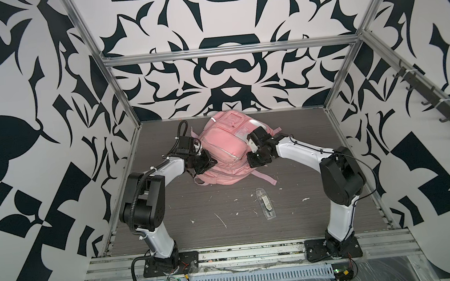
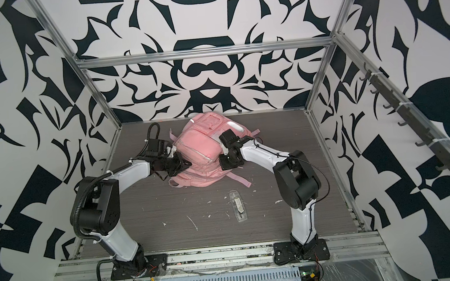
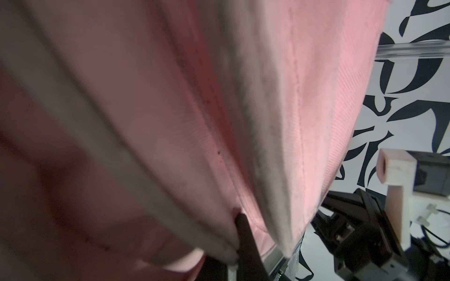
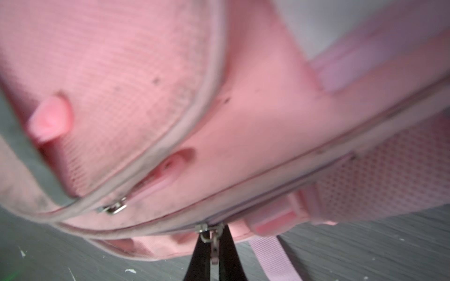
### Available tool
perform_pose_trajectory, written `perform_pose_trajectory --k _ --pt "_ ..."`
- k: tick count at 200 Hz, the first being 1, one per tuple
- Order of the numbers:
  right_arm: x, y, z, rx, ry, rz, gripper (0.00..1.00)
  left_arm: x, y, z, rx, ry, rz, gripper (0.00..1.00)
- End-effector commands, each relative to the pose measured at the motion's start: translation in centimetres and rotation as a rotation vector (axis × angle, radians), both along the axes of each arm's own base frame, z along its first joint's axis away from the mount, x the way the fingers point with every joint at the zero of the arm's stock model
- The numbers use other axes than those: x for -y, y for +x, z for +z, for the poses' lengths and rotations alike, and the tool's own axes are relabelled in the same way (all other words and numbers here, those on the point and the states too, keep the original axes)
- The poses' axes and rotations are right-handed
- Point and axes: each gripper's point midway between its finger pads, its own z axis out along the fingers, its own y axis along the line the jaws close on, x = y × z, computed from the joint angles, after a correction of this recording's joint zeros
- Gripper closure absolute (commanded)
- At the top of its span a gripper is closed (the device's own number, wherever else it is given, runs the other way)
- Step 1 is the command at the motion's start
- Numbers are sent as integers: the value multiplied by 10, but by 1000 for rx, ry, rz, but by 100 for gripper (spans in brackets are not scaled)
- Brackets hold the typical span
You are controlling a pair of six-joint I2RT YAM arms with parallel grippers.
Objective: Pack the student bag
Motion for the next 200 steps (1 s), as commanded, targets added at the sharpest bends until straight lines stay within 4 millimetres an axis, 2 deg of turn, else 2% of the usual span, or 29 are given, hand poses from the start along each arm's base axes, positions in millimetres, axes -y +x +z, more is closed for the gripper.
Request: perform_pose_trajectory --k 1,37,63,103,200 --pt "21 16 29 58 0 -49 100 -14 -3 2 11 20 17 99" --pt "57 30 23 36 0 -154 100 -22 -1 5 17 22 30 99" --pt "71 38 19 32 -1 -194 100 -26 1 6 21 21 36 100" --pt "72 45 11 17 1 -204 100 -25 2 5 20 17 37 100" --pt "69 38 15 14 32 -195 100 -23 4 3 16 9 32 99"
